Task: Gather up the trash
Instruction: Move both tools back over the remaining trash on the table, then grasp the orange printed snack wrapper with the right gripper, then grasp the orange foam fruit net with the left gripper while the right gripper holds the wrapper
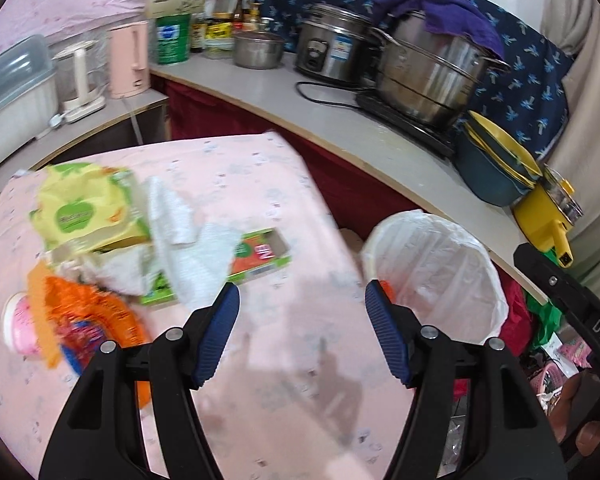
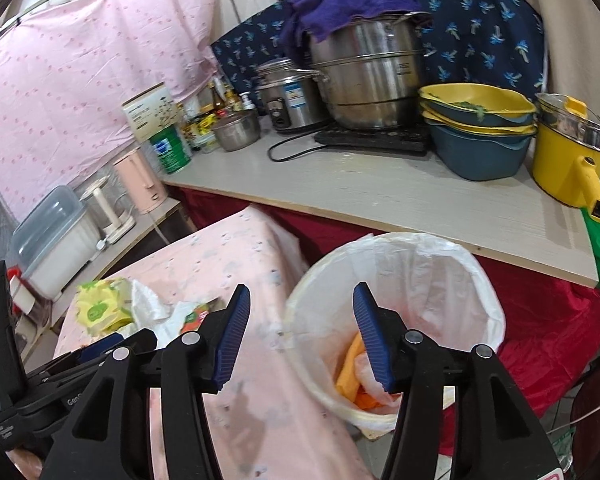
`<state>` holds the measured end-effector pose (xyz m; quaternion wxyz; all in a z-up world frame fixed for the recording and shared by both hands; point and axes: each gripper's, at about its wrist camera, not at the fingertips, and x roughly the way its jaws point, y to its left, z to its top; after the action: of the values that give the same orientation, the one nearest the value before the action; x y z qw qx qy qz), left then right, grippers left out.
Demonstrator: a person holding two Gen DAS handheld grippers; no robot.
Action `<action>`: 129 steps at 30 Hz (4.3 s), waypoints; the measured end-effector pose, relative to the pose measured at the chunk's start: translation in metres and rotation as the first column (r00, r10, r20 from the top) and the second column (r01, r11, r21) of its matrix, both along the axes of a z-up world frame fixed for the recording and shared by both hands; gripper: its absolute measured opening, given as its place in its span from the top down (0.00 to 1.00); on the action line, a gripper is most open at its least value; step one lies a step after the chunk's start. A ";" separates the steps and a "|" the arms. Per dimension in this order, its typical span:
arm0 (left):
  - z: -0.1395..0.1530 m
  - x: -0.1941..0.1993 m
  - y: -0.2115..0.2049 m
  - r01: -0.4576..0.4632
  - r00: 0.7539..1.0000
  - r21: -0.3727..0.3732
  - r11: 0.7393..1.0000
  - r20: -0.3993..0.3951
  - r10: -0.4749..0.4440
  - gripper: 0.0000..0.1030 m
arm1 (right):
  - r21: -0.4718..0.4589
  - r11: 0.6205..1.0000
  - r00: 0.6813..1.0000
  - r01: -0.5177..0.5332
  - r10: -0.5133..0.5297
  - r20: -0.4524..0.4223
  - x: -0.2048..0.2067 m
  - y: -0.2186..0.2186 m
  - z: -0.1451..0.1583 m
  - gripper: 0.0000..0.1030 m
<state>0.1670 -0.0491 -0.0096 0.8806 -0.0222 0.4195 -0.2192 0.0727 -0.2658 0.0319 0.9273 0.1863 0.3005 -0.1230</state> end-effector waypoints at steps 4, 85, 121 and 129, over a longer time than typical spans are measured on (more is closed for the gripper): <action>-0.001 0.001 0.039 -0.071 0.997 0.005 0.997 -0.021 0.071 0.39 | -0.019 0.997 0.997 -0.077 0.077 -0.008 0.007 0.035 0.002 0.49; -0.076 0.031 0.167 -0.274 0.935 0.014 0.962 -0.229 0.270 0.95 | -0.031 0.919 0.911 -0.394 0.386 -0.145 0.064 0.193 -0.045 0.95; -0.076 0.040 0.185 -0.403 0.886 -0.061 0.913 -0.277 0.372 0.54 | -0.001 0.930 0.924 -0.367 0.364 -0.114 0.053 0.171 -0.041 0.95; -0.069 0.036 0.177 -0.352 0.913 -0.070 0.934 -0.248 0.325 0.91 | 0.005 0.930 0.922 -0.369 0.366 -0.124 0.057 0.169 -0.045 0.95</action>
<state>0.2034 0.1279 -0.0789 0.8475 -0.1698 0.4962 -0.0824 0.1292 -0.0971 -0.0135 0.9154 0.1100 0.3853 0.0390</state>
